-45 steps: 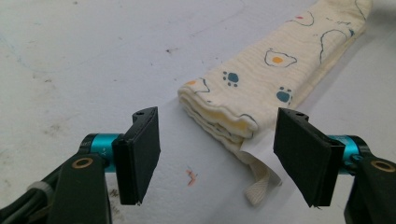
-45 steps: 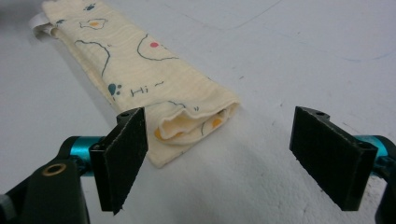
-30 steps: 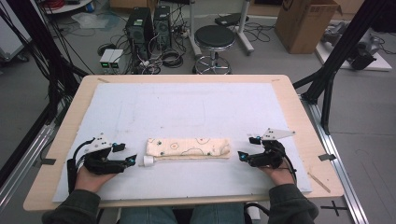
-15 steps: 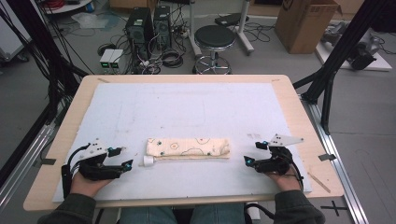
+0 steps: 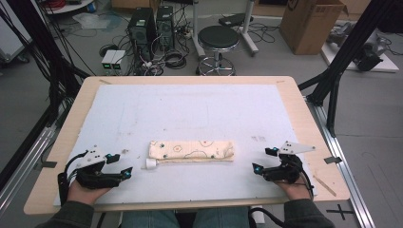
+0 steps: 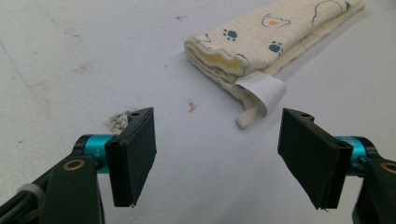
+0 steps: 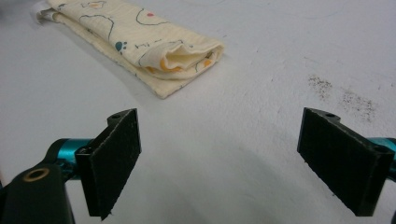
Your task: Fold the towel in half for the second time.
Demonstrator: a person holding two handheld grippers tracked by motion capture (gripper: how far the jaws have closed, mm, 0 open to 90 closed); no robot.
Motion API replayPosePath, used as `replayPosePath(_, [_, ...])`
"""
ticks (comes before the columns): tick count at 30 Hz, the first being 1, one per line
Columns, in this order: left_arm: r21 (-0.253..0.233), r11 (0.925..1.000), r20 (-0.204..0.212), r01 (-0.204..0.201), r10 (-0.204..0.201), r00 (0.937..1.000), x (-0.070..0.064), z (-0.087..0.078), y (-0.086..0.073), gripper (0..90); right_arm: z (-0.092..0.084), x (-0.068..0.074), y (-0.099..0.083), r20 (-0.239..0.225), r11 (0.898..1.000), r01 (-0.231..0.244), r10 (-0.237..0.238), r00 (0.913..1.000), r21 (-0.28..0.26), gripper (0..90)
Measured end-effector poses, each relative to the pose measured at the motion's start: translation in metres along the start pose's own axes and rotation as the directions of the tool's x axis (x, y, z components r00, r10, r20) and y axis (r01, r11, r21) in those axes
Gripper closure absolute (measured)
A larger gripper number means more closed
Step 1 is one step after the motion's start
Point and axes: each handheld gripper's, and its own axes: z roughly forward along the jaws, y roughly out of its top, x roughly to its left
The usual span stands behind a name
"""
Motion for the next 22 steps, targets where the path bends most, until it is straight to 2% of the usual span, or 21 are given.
replayPosePath(12, [-0.016,0.9998,-0.019,0.007,-0.008,0.9998,-0.002,-0.011,-0.005,27.1,-0.008,0.004,-0.009,0.014,1.000,-0.002,0.002,0.9999,0.003,12.7])
replayPosePath(22, [-0.021,0.9998,-0.016,0.005,-0.005,0.9999,-0.005,-0.009,-0.004,26.5,-0.005,0.005,-0.011,0.011,1.000,0.008,-0.009,0.9999,0.026,12.6])
